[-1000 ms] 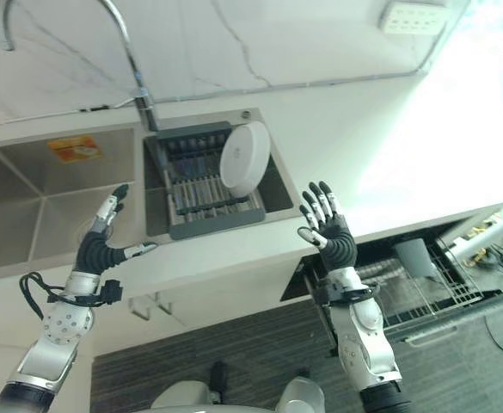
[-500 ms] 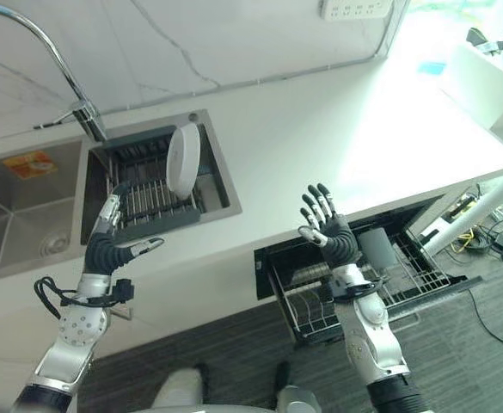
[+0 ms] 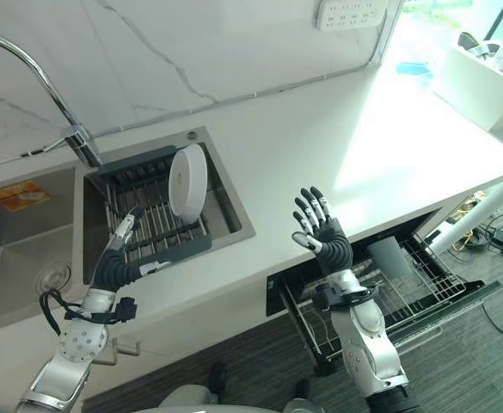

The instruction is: Place the dishes in the dishwasher.

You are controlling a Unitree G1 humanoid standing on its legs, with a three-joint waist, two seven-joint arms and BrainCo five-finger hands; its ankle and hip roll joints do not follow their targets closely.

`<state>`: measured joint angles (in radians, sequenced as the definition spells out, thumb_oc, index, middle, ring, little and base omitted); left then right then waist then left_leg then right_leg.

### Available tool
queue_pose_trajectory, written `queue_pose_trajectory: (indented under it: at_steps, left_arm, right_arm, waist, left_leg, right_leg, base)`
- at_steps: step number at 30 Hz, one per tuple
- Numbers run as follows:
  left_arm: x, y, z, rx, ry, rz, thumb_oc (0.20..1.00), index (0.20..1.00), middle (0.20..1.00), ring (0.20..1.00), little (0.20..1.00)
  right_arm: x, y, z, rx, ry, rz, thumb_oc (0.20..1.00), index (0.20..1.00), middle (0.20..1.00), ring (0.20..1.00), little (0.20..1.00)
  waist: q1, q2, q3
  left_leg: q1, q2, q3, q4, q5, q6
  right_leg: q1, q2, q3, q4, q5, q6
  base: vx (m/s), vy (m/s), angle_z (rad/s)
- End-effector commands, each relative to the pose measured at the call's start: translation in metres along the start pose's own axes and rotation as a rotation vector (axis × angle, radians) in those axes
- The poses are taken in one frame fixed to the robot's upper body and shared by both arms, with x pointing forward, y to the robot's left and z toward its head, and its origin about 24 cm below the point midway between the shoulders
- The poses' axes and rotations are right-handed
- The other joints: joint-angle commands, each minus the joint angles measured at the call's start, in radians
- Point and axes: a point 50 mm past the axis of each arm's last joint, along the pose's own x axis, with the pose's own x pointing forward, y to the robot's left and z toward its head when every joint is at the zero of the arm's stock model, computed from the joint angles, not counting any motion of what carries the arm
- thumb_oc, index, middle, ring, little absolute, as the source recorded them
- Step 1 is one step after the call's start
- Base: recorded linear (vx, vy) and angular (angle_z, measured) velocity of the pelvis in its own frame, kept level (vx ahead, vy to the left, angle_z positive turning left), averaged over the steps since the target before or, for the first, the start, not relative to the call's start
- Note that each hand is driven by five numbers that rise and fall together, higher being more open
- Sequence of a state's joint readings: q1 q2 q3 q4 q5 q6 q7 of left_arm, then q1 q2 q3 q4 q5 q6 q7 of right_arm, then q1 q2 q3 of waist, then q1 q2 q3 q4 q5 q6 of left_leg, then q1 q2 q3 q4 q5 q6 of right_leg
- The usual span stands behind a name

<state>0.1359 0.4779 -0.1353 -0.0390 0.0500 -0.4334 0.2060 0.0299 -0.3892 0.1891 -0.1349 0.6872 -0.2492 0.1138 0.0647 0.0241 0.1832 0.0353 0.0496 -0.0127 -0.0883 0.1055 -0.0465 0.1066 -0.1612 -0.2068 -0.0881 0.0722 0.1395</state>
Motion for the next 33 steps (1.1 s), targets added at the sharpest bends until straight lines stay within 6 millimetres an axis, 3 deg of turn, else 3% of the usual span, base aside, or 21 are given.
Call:
queue_pose_trajectory:
  at_steps: [1,7,12,13,17,22,23,25,28,29,33]
  left_arm:
    - [0.018,0.012,0.025,0.011,-0.162,0.023,1.0,1.0,1.0,1.0,1.0]
    - [0.019,0.012,0.031,-0.063,-0.215,-0.051,1.0,1.0,1.0,1.0,1.0]
    - [0.025,0.01,0.049,-0.384,-0.299,-0.189,1.0,1.0,1.0,1.0,1.0]
    - [0.028,-0.01,0.056,-0.638,-0.297,-0.455,1.0,1.0,1.0,1.0,1.0]
    - [0.022,-0.054,0.07,-0.869,-0.28,-0.895,1.0,1.0,1.0,1.0,1.0]
    - [0.008,-0.092,0.073,-1.034,-0.185,-1.142,1.0,1.0,1.0,1.0,1.0]
    - [0.004,-0.102,0.067,-1.102,-0.109,-1.174,1.0,1.0,1.0,1.0,1.0]
    - [-0.003,-0.118,0.051,-1.061,0.011,-1.196,1.0,1.0,1.0,1.0,1.0]
    - [-0.011,-0.131,0.027,-0.827,0.114,-1.2,1.0,1.0,1.0,1.0,1.0]
    - [-0.015,-0.136,0.003,-0.676,0.243,-1.13,1.0,1.0,1.0,1.0,1.0]
    - [-0.033,-0.134,-0.047,-0.431,0.474,-0.983,1.0,1.0,1.0,1.0,1.0]
  right_arm:
    - [0.016,0.01,0.021,-0.021,-0.142,0.056,1.0,1.0,1.0,1.0,1.0]
    - [0.023,0.012,0.029,-0.045,-0.186,0.057,1.0,1.0,1.0,1.0,1.0]
    - [0.025,0.01,0.032,-0.01,-0.221,-0.016,1.0,1.0,1.0,1.0,1.0]
    - [0.025,0.008,0.033,0.0,-0.245,-0.043,1.0,1.0,1.0,1.0,1.0]
    - [0.024,-0.001,0.04,-0.029,-0.283,-0.076,1.0,1.0,1.0,1.0,1.0]
    - [0.02,-0.024,0.056,-0.053,-0.327,-0.113,1.0,1.0,1.0,1.0,1.0]
    - [0.019,-0.032,0.06,-0.056,-0.334,-0.122,1.0,1.0,1.0,1.0,1.0]
    - [0.019,-0.041,0.065,-0.052,-0.338,-0.131,1.0,1.0,1.0,1.0,1.0]
    - [0.02,-0.047,0.068,-0.042,-0.328,-0.12,1.0,1.0,1.0,1.0,1.0]
    - [0.022,-0.047,0.069,-0.035,-0.32,-0.101,1.0,1.0,1.0,1.0,1.0]
    - [0.024,-0.046,0.07,-0.03,-0.294,-0.063,1.0,1.0,1.0,1.0,1.0]
  waist:
    - [0.007,-0.014,-0.018]
    - [0.023,-0.017,-0.029]
    - [0.026,-0.013,-0.041]
    - [0.016,-0.011,-0.042]
    - [-0.015,-0.01,-0.044]
    - [-0.07,-0.023,-0.045]
    - [-0.083,-0.028,-0.045]
    - [-0.099,-0.035,-0.046]
    - [-0.114,-0.035,-0.046]
    - [-0.121,-0.033,-0.047]
    - [-0.122,-0.03,-0.046]
  left_leg:
    - [0.015,0.043,0.014,0.001,-0.076,-0.001]
    - [0.023,0.042,0.011,0.001,-0.081,0.0]
    - [0.031,0.046,0.016,0.001,-0.083,0.001]
    - [0.034,0.049,0.021,0.001,-0.084,0.001]
    - [0.04,0.06,0.045,0.001,-0.087,-0.006]
    - [0.054,0.083,0.094,0.001,-0.097,-0.018]
    - [0.058,0.09,0.107,0.001,-0.097,-0.02]
    - [0.063,0.096,0.12,0.001,-0.099,-0.022]
    - [0.064,0.101,0.126,0.001,-0.099,-0.024]
    - [0.064,0.101,0.127,0.001,-0.1,-0.025]
    - [0.062,0.098,0.122,0.001,-0.097,-0.026]
  right_leg:
    - [0.008,-0.003,0.018,0.041,-0.063,0.002]
    - [0.019,-0.008,0.002,0.049,-0.071,0.003]
    - [0.03,-0.009,-0.011,0.05,-0.074,0.001]
    - [0.029,-0.007,-0.01,0.049,-0.071,0.002]
    - [0.024,-0.005,-0.002,0.043,-0.062,0.007]
    - [0.021,0.001,0.018,0.034,-0.056,0.01]
    - [0.017,0.005,0.025,0.034,-0.056,0.009]
    - [0.012,0.012,0.038,0.037,-0.057,0.005]
    - [0.005,0.018,0.053,0.04,-0.06,0.001]
    - [0.002,0.022,0.061,0.042,-0.064,0.0]
    - [-0.002,0.025,0.065,0.045,-0.069,-0.004]
  base:
    - [-0.03,-0.014,0.08]
    - [-0.01,-0.013,0.05]
    - [0.0,-0.038,0.11]
    - [-0.01,-0.072,0.18]
    - [-0.01,-0.055,0.02]
    - [0.01,-0.077,-0.27]
    - [0.02,-0.092,-0.39]
    - [0.03,-0.086,-0.28]
    - [0.04,-0.042,-0.25]
    - [0.06,-0.013,-0.25]
    - [0.03,0.007,-0.08]
